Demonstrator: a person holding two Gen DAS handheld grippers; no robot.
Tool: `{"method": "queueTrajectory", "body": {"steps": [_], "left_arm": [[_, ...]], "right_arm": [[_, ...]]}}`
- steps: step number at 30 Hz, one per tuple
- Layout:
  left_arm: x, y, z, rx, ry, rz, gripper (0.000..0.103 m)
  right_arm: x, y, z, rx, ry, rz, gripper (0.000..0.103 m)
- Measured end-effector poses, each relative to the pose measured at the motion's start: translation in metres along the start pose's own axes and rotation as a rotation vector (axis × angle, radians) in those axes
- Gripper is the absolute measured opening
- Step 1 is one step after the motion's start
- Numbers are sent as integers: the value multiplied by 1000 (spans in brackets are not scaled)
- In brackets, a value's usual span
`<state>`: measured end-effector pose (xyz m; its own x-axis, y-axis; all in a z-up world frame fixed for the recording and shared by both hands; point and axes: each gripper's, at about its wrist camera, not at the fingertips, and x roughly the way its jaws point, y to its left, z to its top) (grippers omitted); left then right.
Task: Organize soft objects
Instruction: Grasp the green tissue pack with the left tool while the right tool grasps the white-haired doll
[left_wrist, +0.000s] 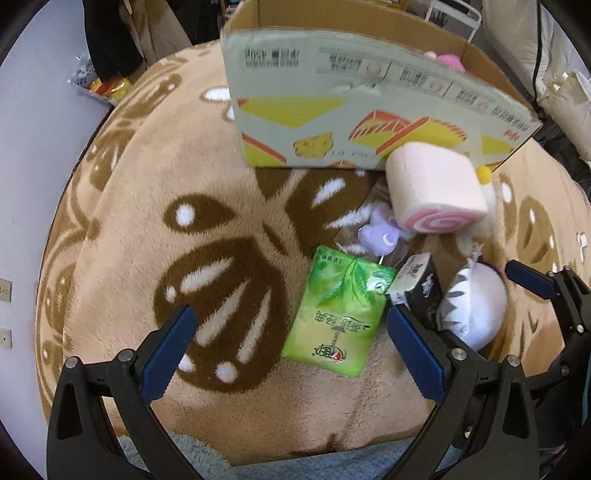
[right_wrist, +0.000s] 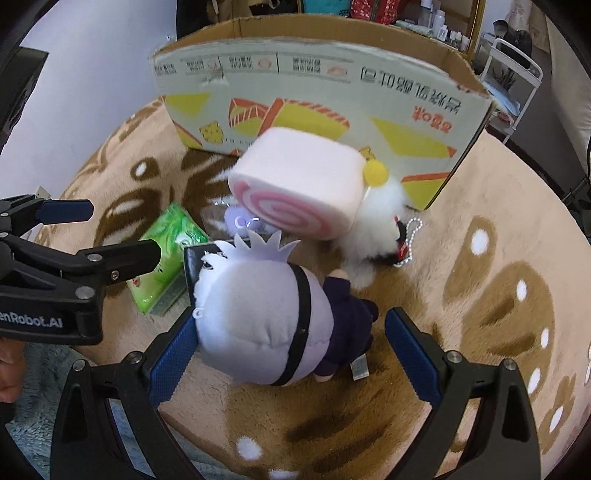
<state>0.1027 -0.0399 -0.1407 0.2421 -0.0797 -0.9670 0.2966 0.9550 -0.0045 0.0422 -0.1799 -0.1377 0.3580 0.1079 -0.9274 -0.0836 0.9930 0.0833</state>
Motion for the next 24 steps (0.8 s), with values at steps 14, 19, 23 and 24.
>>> {"method": "queueTrajectory", "body": {"steps": [14,19,23,24], "left_arm": [[28,1,-4,0,83,-11,101],[35,2,2,-1,95,-29,97],[38,-1,2,1,108,-62,87],[38,-1,2,0,108,-60,87]], "right_arm": [[7,0,-1,9,29,-3,103],[8,2,-1,2,32,-9,103],[10,3,0,4,39,-6,103],[10,4,0,5,39,-5,103]]}}
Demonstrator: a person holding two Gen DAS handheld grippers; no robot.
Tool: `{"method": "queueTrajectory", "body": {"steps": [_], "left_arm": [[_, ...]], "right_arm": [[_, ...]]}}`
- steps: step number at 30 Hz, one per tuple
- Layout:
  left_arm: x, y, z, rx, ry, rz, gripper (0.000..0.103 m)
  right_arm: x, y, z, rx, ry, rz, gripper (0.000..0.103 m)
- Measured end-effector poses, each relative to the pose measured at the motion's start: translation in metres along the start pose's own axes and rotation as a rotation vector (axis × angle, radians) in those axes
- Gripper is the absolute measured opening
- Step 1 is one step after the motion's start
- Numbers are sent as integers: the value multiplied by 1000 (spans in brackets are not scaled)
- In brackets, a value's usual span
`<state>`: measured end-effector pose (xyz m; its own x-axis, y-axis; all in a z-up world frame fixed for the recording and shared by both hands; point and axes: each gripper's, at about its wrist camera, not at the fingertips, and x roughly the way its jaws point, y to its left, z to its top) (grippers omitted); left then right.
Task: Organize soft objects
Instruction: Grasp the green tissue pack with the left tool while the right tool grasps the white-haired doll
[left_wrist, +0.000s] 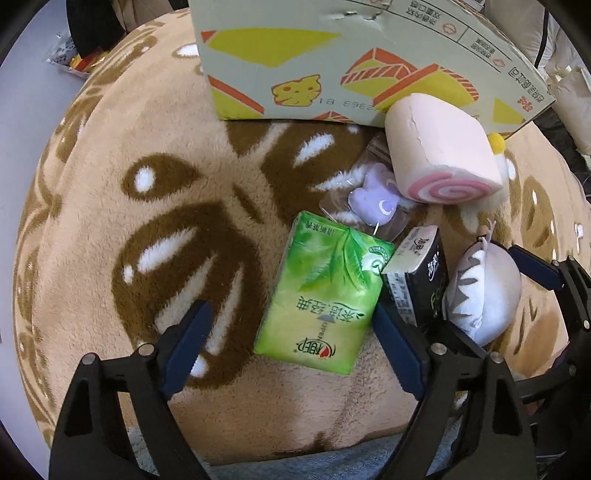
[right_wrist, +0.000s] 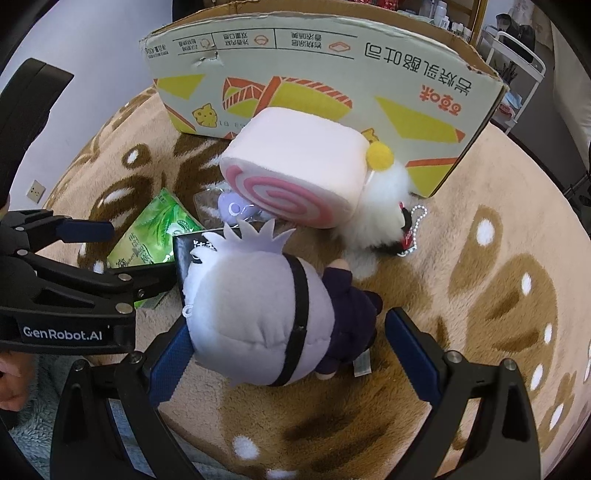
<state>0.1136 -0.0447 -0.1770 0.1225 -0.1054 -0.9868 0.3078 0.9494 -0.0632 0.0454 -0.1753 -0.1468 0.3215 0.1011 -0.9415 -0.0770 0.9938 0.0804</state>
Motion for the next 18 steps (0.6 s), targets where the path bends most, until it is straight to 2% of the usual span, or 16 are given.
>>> {"method": "queueTrajectory", "body": {"steps": [9,15,18], "left_arm": [[1,-7,-5,5,-2,6,77],[0,0,-4,-6,8,2,61],[-1,-2,-4,-5,5,2,61]], "right_arm": [[0,-3,0,1,1,-1,103],[-1,-2,0,-4,-4,-7,103],[-2,-2,-1,-6,-12,-14,103]]}}
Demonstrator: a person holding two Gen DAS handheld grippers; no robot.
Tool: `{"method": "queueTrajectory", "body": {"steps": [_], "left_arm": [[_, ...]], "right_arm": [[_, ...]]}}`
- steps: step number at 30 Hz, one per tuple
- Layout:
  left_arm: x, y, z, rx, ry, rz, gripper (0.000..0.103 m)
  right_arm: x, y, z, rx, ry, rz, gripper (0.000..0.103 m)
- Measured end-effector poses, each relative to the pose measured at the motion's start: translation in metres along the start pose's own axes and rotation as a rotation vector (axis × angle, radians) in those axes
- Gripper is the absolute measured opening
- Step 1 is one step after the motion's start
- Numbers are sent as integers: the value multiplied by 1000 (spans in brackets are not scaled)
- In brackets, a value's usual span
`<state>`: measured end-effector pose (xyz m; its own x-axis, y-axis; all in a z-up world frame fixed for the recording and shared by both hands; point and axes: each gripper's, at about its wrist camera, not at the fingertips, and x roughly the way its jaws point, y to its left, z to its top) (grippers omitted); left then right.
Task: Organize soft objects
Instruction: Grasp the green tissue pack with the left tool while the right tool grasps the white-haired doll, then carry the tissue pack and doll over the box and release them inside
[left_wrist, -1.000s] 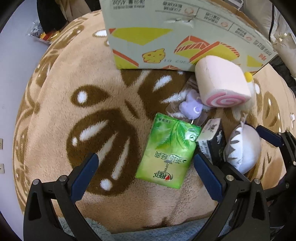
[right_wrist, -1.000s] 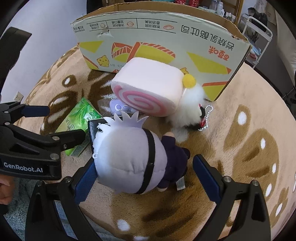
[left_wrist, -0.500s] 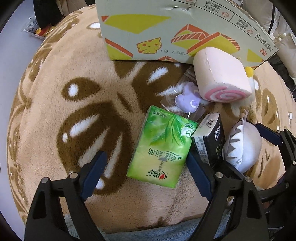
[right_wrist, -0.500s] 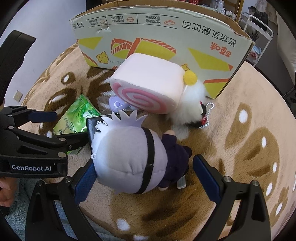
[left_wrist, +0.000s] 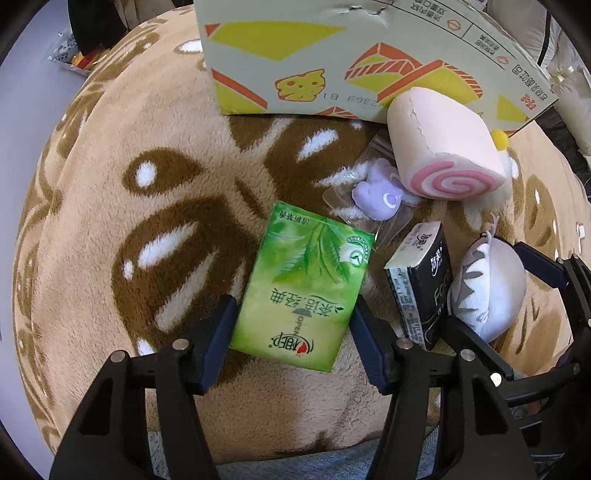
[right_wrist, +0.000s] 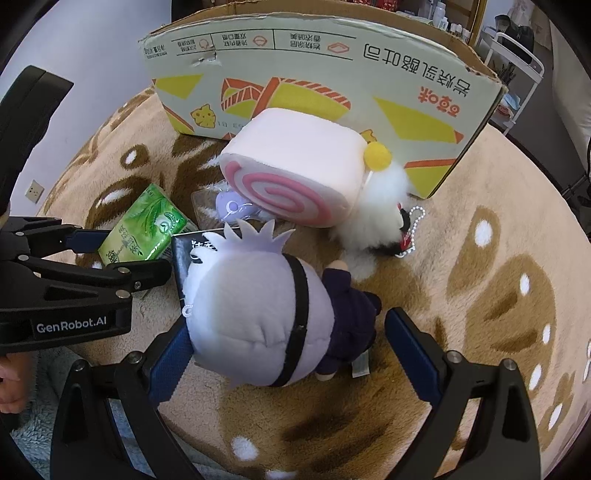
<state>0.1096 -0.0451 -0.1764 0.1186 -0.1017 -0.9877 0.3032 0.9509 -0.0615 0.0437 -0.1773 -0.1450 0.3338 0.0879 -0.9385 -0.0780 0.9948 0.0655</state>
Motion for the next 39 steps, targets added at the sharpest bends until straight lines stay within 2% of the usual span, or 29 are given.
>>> {"method": "queueTrajectory", "body": {"steps": [4,9,16,17,23,28,34,39], "left_arm": [[0,-1,-2,-5,2,-2,60],[-6,3,-3,-9,-9,10,60],[-24,1,-8,-18,-65,20,58],[-28,0,-9,-19,-74,21,57],[-43,-3,-15,-14,-124,12,56],[-58,-6,-21,-13,-177,25,56],[-93,-8,-30,-17,-324,54,56],[-120,-12,-33,-22,-456,61,56]], "right_arm": [[-2,1,-1,-2,-7,-8,102],[-7,2,-2,-6,-24,3,91],[-21,-6,-2,32,-84,45,74],[-23,-8,-2,39,-96,53,63],[-36,-26,-4,126,-154,76,63],[-58,-46,-7,217,-264,100,62],[-86,-64,-14,298,-415,129,62],[-101,-66,-17,301,-487,117,62]]}}
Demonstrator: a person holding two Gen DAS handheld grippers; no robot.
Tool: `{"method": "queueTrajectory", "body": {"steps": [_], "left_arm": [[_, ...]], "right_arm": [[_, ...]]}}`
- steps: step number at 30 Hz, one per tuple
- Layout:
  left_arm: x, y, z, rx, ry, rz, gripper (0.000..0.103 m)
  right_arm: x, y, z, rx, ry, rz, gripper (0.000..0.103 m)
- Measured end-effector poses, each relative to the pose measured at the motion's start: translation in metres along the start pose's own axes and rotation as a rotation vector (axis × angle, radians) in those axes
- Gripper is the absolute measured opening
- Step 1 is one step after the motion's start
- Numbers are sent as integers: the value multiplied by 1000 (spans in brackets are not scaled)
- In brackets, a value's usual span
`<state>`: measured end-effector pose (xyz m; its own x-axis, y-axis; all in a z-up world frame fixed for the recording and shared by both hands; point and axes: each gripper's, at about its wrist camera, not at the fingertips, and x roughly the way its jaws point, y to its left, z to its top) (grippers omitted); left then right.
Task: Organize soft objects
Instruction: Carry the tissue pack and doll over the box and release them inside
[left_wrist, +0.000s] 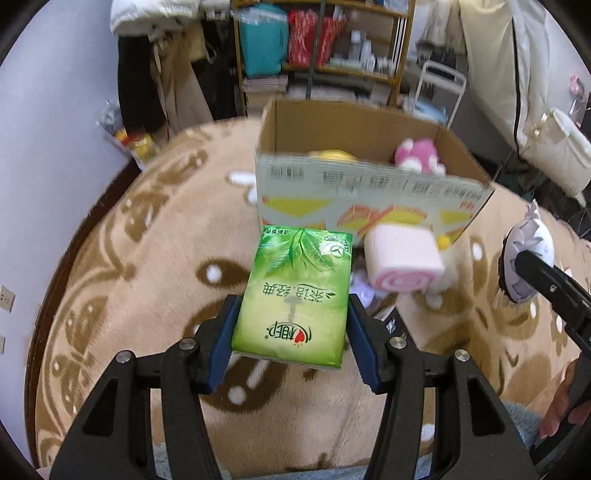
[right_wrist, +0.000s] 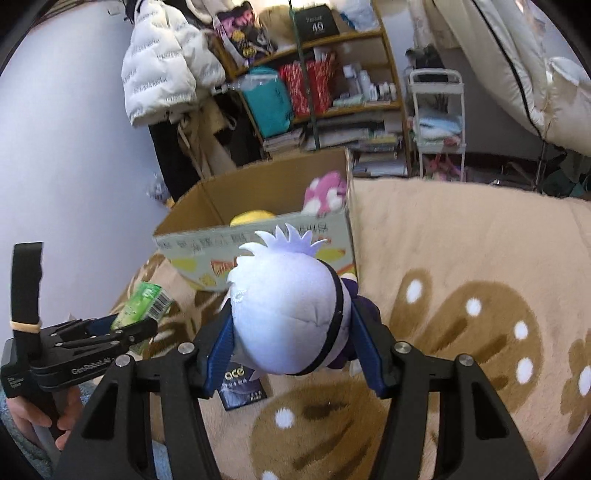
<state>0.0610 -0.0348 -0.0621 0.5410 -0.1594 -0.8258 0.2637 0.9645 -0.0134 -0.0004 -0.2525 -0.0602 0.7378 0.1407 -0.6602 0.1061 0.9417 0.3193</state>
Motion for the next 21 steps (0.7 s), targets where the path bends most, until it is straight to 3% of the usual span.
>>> {"method": "queueTrajectory", "body": {"steps": [16,21], "left_arm": [[-43,5,17,-21,-243,6,56],[-53,2,27,-1,-304,43,56]], "right_arm": [[-25,21,25,-102,-142,3,63],[-30,28,40,-136,-188,6,63]]}}
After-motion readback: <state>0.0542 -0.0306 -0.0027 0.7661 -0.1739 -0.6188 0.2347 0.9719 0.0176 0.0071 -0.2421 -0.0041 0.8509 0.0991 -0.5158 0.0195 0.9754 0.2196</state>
